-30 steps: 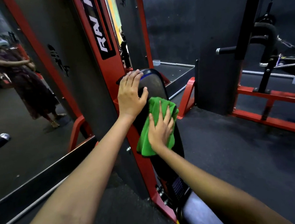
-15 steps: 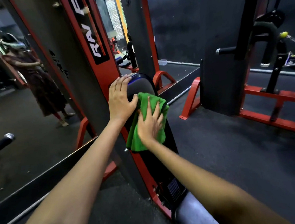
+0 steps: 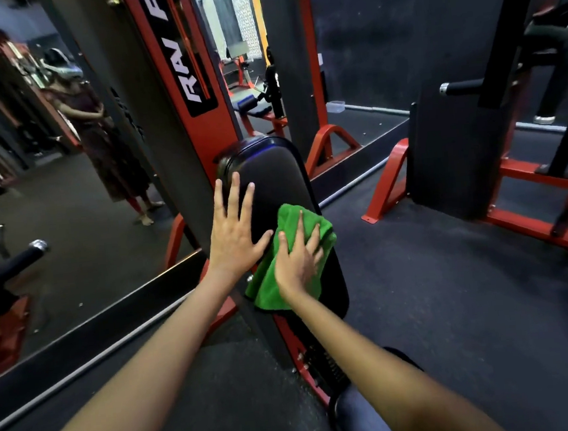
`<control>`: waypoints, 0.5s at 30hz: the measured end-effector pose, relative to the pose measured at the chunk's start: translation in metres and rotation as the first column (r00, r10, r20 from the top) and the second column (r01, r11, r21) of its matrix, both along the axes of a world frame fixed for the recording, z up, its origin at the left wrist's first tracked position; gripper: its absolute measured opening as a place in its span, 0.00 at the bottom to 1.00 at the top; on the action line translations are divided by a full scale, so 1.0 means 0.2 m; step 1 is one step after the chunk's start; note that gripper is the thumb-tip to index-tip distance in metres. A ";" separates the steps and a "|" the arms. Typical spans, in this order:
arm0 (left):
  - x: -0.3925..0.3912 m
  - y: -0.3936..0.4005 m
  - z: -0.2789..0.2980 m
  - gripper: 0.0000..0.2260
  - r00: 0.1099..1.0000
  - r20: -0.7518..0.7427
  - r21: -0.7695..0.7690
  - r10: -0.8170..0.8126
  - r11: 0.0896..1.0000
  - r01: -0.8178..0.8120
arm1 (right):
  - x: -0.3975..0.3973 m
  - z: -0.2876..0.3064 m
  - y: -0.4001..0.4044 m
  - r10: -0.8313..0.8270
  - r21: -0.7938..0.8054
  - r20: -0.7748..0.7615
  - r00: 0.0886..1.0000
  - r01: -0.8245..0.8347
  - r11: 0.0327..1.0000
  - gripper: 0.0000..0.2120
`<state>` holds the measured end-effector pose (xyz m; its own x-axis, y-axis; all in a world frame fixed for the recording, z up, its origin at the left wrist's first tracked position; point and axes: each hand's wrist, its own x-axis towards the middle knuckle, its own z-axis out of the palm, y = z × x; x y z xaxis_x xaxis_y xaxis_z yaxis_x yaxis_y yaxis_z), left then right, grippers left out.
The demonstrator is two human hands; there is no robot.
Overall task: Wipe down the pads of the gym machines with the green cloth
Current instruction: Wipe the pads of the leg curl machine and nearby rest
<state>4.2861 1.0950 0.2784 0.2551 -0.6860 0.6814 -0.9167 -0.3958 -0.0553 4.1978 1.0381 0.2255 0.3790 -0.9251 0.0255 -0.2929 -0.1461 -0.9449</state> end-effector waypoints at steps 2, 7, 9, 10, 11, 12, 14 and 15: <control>-0.03 0.01 -0.02 0.42 0.997 -0.082 -0.019 -0.006 1.000 0.004 | -0.01 -0.07 0.00 0.027 -0.181 -0.026 0.999 -0.031 0.983 0.28; -0.09 0.02 -0.07 0.46 0.962 -0.270 -0.069 -0.036 0.997 0.018 | 0.01 -0.08 -0.10 -0.082 -0.010 -0.004 0.997 0.082 0.997 0.27; -0.11 0.03 -0.08 0.44 0.932 -0.352 -0.186 -0.082 0.982 0.016 | 0.05 0.05 -0.11 -0.043 -0.191 0.021 0.999 0.046 0.981 0.26; -0.10 0.03 -0.08 0.42 0.913 -0.392 -0.263 -0.111 0.965 0.004 | 0.07 0.13 -0.12 -0.001 -0.314 0.042 0.999 0.015 0.949 0.25; -0.12 0.02 -0.11 0.40 0.890 -0.436 -0.314 -0.131 0.949 -0.014 | 0.08 0.17 -0.12 0.032 -0.413 0.055 0.998 -0.006 0.911 0.25; -0.13 0.02 -0.13 0.37 0.870 -0.470 -0.355 -0.148 0.934 -0.033 | 0.09 0.23 -0.13 0.056 -0.503 0.053 0.997 -0.022 0.864 0.26; -0.14 0.01 -0.20 0.34 0.823 -0.542 -0.400 -0.170 0.913 -0.074 | 0.11 0.32 -0.16 0.073 -0.649 0.038 0.997 -0.031 0.760 0.26; -0.15 0.01 -0.24 0.33 0.794 -0.578 -0.407 -0.190 0.910 -0.078 | 0.12 0.34 -0.20 0.076 -0.700 0.041 0.996 -0.026 0.714 0.26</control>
<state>4.2552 1.0962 0.2312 0.6672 -0.4215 0.6141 -0.7301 -0.2065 0.6514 4.2211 0.9987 0.2943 0.3993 -0.6136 0.6812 -0.2105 -0.7845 -0.5833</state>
